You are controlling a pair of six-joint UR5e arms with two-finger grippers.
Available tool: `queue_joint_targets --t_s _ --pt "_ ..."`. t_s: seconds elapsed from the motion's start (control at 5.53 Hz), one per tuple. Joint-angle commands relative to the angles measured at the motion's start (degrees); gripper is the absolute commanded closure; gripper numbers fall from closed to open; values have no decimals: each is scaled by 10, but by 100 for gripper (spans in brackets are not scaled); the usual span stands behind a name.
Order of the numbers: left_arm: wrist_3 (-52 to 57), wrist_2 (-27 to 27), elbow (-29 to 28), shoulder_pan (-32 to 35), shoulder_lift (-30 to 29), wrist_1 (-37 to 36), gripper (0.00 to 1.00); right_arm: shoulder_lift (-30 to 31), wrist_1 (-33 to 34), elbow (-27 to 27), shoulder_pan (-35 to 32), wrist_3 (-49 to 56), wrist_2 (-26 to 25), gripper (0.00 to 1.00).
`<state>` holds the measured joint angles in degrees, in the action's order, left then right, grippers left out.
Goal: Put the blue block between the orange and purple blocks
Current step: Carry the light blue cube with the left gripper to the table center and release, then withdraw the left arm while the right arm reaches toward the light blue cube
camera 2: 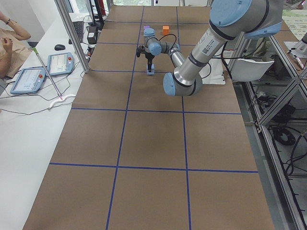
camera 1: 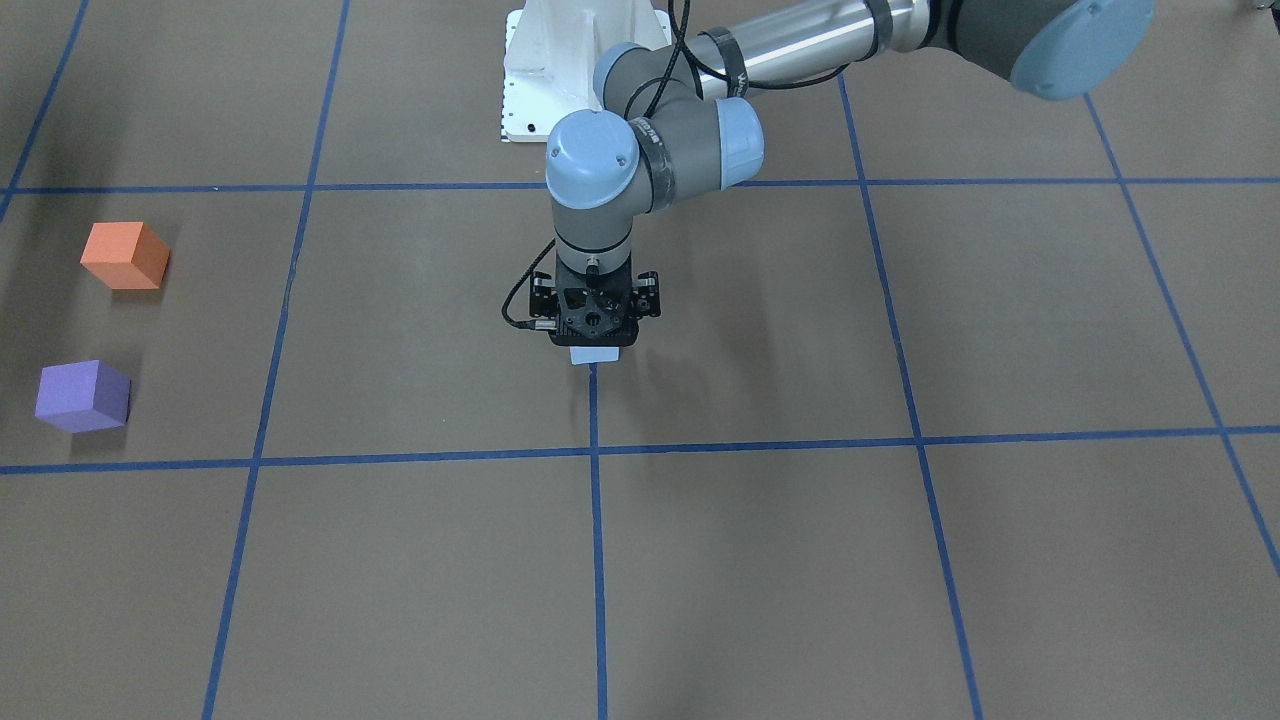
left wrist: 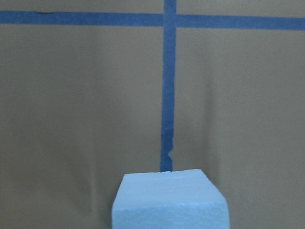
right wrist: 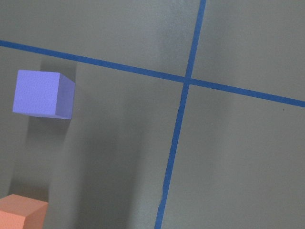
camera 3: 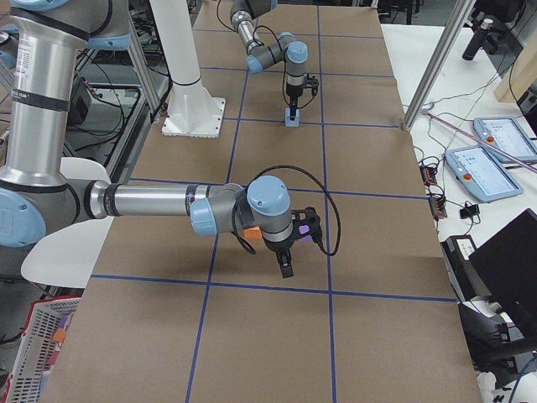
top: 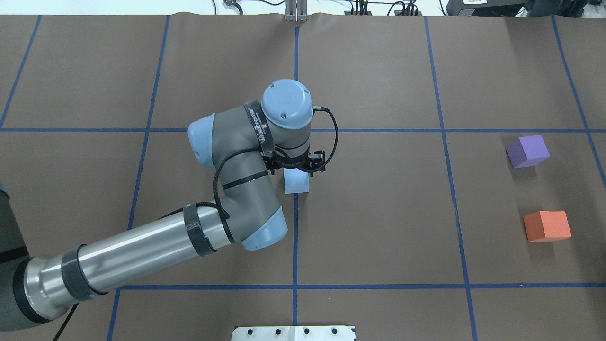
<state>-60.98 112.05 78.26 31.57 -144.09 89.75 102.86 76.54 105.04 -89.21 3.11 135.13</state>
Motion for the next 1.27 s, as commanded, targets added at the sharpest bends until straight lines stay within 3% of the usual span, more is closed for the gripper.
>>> queue_joint_targets --t_s 0.0,0.18,0.36,0.72,1.09 --pt "172 117 99 104 60 -73 0 -12 -22 15 22 -5 0 0" --pt "335 187 130 178 125 -104 0 -18 -23 31 36 -60 7 0" --pt "463 198 148 240 185 -118 0 -22 -24 61 76 -154 7 0" --pt "541 191 199 352 298 -114 0 -55 -37 116 151 -291 5 0" --pt "581 196 222 445 411 -58 0 -171 -18 112 297 -445 -38 0"
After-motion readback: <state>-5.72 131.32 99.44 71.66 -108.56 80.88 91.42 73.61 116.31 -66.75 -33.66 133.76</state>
